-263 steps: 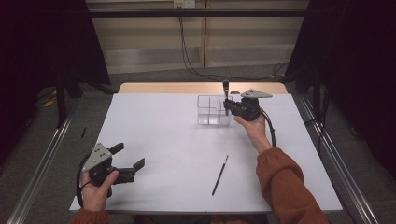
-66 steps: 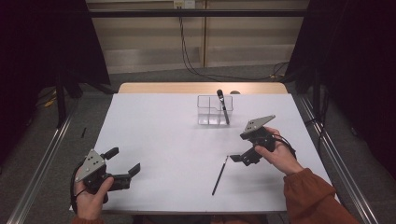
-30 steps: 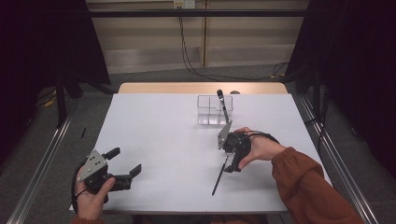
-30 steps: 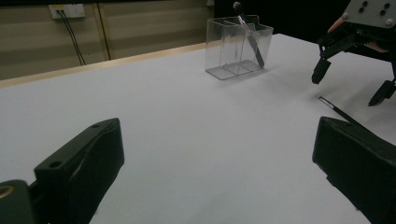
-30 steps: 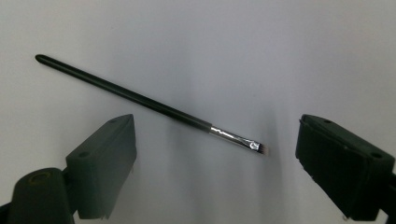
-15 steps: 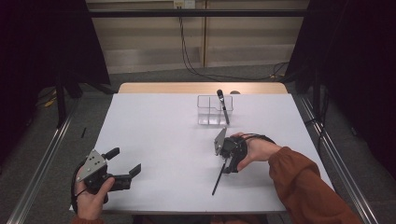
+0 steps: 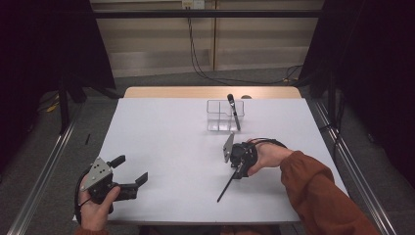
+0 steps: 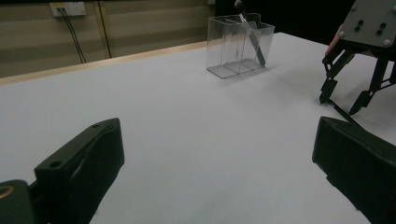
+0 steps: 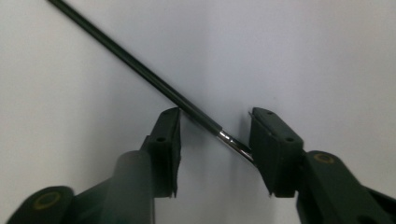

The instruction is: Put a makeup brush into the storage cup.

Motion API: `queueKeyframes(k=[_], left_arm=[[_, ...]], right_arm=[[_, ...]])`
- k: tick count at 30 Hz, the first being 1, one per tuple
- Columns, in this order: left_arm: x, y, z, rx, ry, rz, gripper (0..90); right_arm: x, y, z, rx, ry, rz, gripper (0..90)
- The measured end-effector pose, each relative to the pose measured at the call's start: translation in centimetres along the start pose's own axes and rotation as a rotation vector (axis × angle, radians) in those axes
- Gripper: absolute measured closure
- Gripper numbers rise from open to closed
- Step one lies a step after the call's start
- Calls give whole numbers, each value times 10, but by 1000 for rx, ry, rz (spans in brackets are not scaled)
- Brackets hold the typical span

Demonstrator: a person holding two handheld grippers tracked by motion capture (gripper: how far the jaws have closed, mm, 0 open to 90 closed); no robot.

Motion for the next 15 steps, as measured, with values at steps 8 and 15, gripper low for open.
queueKeyframes(k=[8,15], left_arm=[[0,0,0,-4,-2,2,21],[0,0,0,-8,-2,4,21]], right_arm=[[1,6,-2,-12,14,53,709],[0,8,-3,-27,17,64,788]])
Point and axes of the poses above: each handheld gripper's, and its own axes: x roughly backward along the jaws, y roughly out of its top, z roughly to its left, the point moved 1 cm from there along -x, roughly forward along the jaws, and after that the axes turned 2 degrees about y, right-handed, at the moved point
